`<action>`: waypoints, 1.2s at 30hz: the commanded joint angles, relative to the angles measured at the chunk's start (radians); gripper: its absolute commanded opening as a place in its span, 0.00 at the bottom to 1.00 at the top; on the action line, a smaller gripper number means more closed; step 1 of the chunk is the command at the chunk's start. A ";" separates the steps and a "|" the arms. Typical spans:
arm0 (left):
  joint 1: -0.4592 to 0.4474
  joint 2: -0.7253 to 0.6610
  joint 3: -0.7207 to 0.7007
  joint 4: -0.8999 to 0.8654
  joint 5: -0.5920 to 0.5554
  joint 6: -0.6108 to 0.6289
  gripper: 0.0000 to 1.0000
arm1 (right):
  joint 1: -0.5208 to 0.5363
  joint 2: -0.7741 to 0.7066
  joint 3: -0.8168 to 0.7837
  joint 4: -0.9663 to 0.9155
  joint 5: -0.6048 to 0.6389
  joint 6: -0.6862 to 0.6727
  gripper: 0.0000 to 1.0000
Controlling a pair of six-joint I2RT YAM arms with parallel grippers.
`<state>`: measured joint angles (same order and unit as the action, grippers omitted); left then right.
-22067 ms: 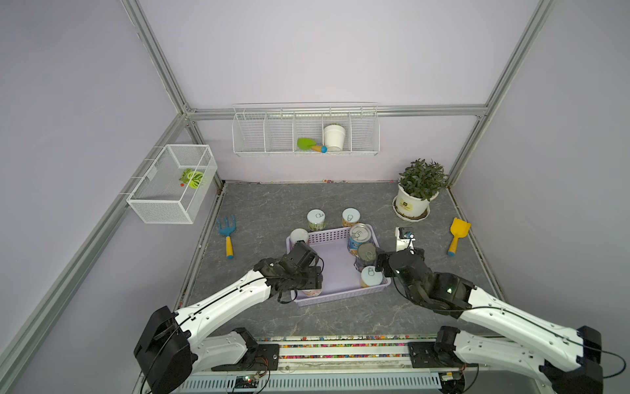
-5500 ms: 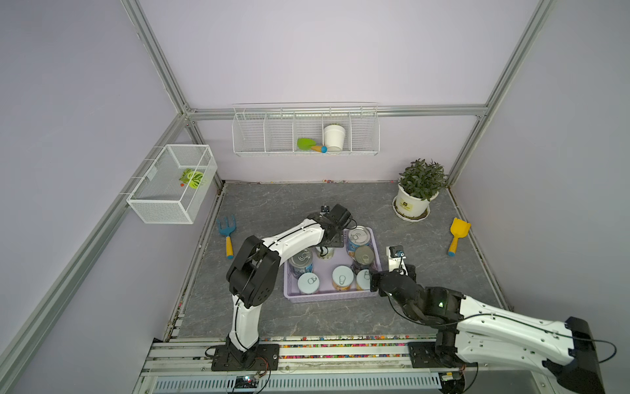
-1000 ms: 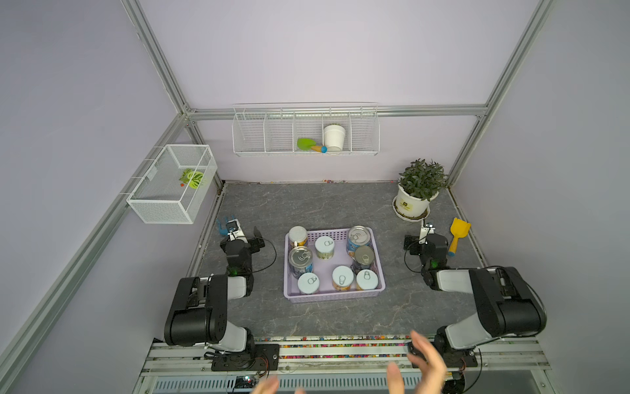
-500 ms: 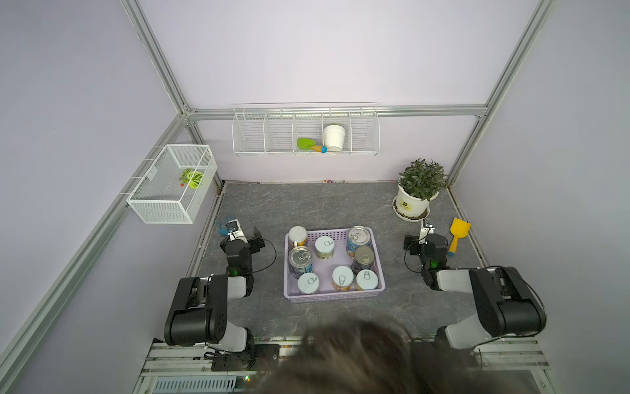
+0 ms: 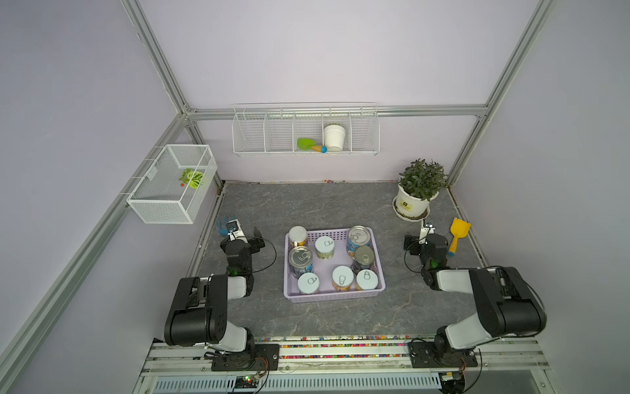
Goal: Put the canned food in the basket
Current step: Reset both arms
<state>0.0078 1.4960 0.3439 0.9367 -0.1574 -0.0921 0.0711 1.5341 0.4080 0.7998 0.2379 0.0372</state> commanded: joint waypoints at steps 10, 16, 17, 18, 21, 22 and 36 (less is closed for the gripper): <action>-0.002 0.008 0.002 -0.009 -0.002 0.012 0.99 | -0.007 -0.044 -0.096 0.141 0.060 0.041 0.99; -0.002 0.007 0.003 -0.010 -0.004 0.012 0.99 | 0.013 0.010 -0.026 0.085 0.115 0.028 0.99; -0.001 0.009 0.002 -0.010 -0.004 0.013 0.99 | 0.021 -0.009 -0.005 0.014 0.132 0.037 0.99; -0.002 0.008 0.003 -0.010 -0.004 0.013 0.99 | 0.022 -0.010 -0.009 0.015 0.124 0.037 0.99; -0.002 0.007 0.003 -0.010 -0.004 0.012 0.99 | 0.022 -0.002 -0.015 0.045 0.132 0.031 0.99; -0.002 0.008 0.003 -0.010 -0.004 0.012 0.99 | 0.021 -0.008 -0.013 0.030 0.131 0.036 0.99; -0.002 0.009 0.003 -0.010 -0.004 0.013 0.99 | 0.022 -0.005 -0.013 0.032 0.132 0.035 0.99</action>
<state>0.0078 1.4960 0.3439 0.9363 -0.1574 -0.0921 0.0895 1.5383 0.3923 0.8314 0.3481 0.0666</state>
